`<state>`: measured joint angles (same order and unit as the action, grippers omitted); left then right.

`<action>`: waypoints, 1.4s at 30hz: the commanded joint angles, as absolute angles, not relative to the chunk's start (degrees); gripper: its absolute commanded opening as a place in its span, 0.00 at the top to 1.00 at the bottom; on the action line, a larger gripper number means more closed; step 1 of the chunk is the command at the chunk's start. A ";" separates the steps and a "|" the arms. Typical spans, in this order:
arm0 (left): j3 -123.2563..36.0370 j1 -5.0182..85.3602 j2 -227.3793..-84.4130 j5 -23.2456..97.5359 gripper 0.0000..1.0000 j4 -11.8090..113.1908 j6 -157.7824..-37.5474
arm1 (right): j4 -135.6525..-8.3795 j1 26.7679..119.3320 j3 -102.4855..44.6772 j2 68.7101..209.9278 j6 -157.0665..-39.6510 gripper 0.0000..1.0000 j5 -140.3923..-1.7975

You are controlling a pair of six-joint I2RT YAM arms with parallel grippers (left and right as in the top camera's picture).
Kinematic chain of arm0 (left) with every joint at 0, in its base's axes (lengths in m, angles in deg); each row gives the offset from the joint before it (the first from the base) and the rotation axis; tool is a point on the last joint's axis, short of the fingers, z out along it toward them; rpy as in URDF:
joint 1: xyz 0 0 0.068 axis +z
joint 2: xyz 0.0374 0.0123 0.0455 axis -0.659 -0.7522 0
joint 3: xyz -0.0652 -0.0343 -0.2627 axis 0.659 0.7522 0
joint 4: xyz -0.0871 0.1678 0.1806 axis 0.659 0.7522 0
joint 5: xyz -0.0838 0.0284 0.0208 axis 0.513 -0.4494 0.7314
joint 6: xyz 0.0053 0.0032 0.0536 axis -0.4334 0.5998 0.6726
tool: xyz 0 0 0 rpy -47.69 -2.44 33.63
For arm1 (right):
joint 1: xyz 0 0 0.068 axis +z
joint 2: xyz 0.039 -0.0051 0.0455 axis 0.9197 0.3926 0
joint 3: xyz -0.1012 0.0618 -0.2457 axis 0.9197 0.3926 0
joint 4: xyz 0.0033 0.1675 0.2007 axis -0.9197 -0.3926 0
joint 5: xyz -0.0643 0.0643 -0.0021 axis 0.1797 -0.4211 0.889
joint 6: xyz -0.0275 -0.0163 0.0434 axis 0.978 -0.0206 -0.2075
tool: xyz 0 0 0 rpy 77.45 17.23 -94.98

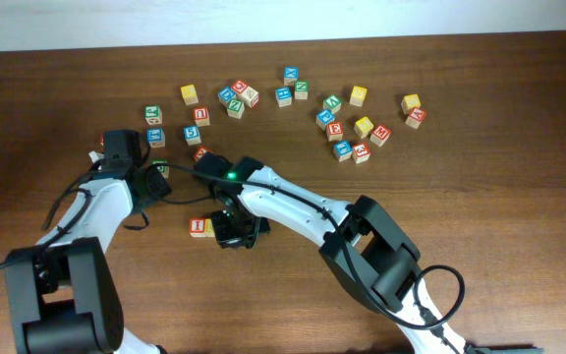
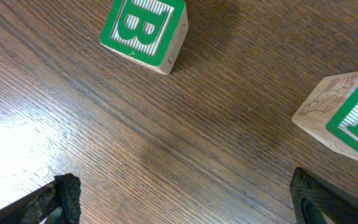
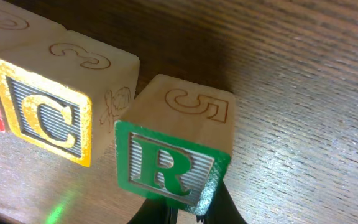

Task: Spell out ICRA

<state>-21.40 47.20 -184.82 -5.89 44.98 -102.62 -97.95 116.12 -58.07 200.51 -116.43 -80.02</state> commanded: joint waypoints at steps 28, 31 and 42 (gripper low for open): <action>-21.97 47.24 -185.28 -5.87 0.01 45.04 -102.72 | -99.89 112.36 -57.55 201.25 -113.53 0.96 -81.09; -21.97 47.24 -185.28 -5.87 0.01 45.04 -102.72 | -99.22 112.36 -57.55 201.25 -113.92 0.96 -81.12; -21.97 47.24 -185.28 -5.87 0.01 45.04 -102.72 | -99.39 112.36 -57.55 201.25 -113.88 0.95 -81.07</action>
